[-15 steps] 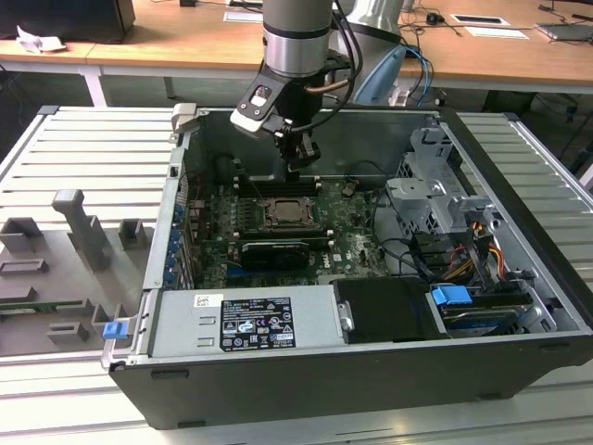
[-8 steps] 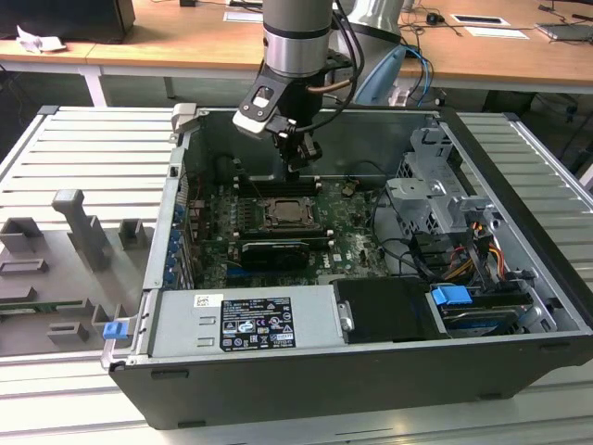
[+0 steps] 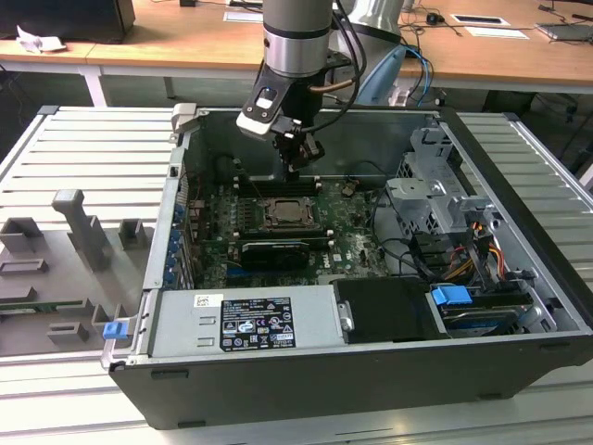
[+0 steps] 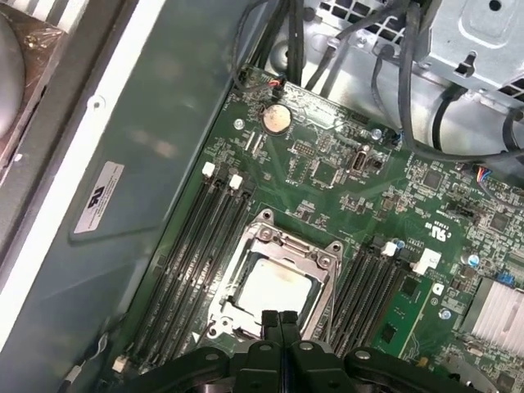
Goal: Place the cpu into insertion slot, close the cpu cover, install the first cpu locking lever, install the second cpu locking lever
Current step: 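Install the first cpu locking lever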
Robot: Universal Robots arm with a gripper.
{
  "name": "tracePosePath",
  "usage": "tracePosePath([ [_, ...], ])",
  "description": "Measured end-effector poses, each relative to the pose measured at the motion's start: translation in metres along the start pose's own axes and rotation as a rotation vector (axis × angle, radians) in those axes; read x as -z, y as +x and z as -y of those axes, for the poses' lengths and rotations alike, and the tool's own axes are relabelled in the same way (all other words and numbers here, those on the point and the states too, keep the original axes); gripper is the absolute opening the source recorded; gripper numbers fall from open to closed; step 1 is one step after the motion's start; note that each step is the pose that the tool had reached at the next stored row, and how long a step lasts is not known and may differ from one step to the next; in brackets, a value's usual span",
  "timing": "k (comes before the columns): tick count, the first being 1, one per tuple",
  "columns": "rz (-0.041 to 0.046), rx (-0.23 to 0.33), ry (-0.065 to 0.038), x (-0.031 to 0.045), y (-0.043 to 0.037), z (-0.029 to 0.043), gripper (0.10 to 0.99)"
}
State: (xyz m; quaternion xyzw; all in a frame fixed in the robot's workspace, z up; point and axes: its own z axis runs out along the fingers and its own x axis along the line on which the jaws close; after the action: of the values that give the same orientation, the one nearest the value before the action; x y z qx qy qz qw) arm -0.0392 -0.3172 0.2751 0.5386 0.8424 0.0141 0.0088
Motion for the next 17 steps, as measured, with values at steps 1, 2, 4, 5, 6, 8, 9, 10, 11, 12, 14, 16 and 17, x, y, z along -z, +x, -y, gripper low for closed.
tracePosePath([
  [1, 0.0001, 0.012, 0.000, 0.0000, 0.0000, 0.0000, 0.106],
  [2, 0.0004, 0.022, 0.000, 0.0000, 0.0000, 0.0000, 0.106],
  [4, 0.0005, 0.039, 0.001, 0.0000, 0.0000, 0.0000, 0.106],
  [5, 0.0004, 0.044, 0.001, 0.0000, 0.0000, 0.0000, 0.106],
  [6, 0.0003, 0.052, 0.001, 0.0000, 0.0000, 0.0000, 0.106],
  [8, 0.0001, 0.069, 0.001, 0.0000, 0.0000, 0.0000, 0.106],
  [9, 0.0000, 0.077, 0.001, 0.0000, 0.0000, 0.0000, 0.106],
  [10, -0.0002, 0.089, 0.001, 0.0000, 0.0000, 0.0000, 0.106],
  [11, -0.0002, 0.102, 0.001, 0.0000, 0.0000, 0.0000, 0.106],
  [12, -0.0002, 0.106, 0.002, 0.0000, 0.0000, 0.0000, 0.106],
  [14, -0.0002, 0.115, 0.002, 0.0000, 0.0000, 0.0000, 0.106],
  [16, -0.0002, 0.125, 0.002, 0.0000, 0.0000, 0.0000, 0.106],
  [17, -0.0003, 0.128, 0.002, 0.0000, 0.0000, 0.0000, 0.106],
])
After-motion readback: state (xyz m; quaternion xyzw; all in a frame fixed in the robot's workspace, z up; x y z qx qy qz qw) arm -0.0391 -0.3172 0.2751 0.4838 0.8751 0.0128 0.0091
